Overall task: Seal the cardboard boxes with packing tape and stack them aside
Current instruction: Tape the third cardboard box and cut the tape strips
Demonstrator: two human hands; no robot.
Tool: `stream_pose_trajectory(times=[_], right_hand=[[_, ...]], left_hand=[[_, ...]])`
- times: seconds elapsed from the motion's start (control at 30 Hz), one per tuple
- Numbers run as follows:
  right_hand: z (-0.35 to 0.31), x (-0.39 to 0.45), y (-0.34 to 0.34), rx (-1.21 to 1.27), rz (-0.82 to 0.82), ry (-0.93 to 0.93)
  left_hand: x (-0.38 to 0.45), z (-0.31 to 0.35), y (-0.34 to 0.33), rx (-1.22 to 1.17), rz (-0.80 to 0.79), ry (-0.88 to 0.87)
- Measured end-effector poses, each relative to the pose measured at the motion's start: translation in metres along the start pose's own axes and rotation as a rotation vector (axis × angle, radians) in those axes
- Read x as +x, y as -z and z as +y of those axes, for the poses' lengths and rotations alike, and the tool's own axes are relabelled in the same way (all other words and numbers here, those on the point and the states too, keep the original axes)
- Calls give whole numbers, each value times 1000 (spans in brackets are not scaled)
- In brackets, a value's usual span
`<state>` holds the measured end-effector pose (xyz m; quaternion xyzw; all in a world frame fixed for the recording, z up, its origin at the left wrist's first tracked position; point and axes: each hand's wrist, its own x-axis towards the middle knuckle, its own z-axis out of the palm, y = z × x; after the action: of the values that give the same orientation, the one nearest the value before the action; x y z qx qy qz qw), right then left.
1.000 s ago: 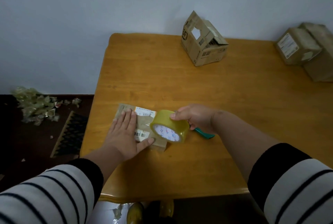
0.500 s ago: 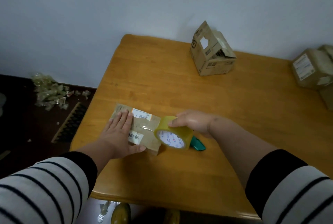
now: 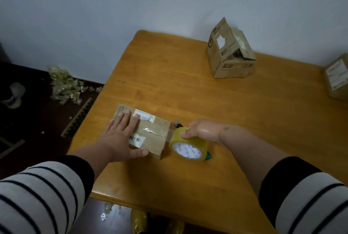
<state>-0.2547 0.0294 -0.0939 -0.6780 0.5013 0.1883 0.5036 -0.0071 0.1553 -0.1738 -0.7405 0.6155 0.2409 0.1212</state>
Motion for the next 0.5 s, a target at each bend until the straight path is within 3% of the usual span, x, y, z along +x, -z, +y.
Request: stream_pose_trajectory(times=[0.5], right_hand=[[-6,8,-22,-180,22,-101]], left_hand=[[2,-2,-15,93,100,-16]])
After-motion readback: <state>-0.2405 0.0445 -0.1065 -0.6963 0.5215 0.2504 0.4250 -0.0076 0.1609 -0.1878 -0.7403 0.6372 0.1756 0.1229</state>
